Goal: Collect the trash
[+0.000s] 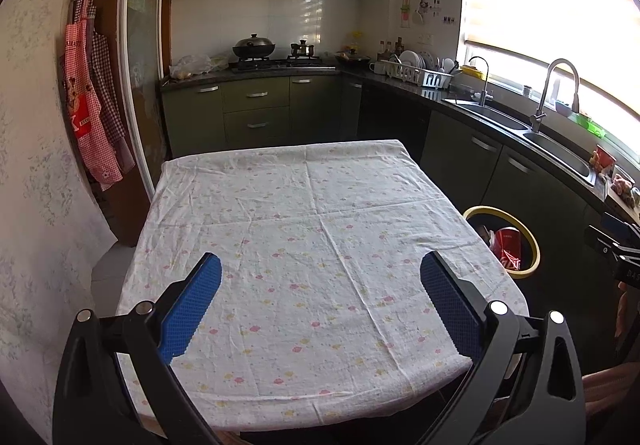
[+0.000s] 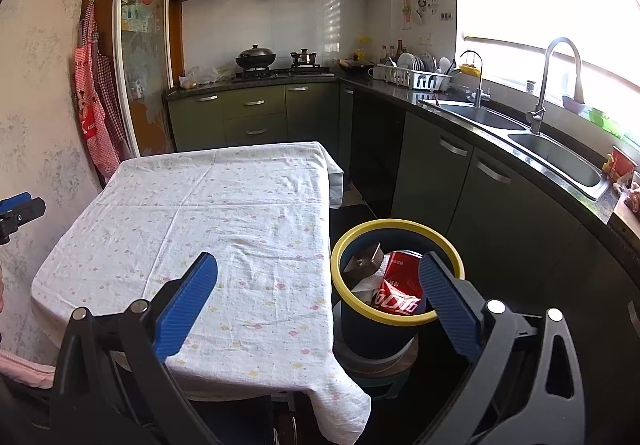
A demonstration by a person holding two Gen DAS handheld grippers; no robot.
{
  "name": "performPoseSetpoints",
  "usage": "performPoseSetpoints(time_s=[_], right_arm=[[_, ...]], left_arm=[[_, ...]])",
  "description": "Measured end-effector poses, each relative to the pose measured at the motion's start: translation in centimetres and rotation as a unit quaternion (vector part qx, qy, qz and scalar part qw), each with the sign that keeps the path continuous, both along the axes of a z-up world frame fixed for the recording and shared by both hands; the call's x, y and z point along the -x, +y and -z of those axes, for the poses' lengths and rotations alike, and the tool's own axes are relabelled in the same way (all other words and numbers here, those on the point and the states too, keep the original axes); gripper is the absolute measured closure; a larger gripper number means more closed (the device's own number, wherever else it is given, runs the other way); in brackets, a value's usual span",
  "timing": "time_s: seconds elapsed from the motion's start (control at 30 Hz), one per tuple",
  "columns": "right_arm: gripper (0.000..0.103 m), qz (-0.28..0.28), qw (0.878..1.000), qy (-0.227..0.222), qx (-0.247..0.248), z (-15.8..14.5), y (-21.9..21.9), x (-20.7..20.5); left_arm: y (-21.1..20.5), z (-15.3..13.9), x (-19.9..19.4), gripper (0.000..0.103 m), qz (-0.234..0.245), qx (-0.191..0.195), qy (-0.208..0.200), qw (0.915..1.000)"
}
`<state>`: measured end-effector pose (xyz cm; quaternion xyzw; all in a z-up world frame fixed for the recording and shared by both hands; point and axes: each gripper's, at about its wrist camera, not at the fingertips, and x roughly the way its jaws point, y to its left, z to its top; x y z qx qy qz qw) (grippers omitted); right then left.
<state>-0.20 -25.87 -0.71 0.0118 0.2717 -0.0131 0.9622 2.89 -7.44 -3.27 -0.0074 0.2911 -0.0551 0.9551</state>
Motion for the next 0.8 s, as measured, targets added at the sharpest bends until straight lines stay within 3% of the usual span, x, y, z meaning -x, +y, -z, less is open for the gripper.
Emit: performPoseSetpoints(time_s=[0.8], right_arm=[[0.007,0.002,1.000,0.005,-0.006,0.44,-0.24,-0.30]], left_arm=[[-0.60,0.83,-0.28,0.005,0.009,-0.003,0.008,0.9999]])
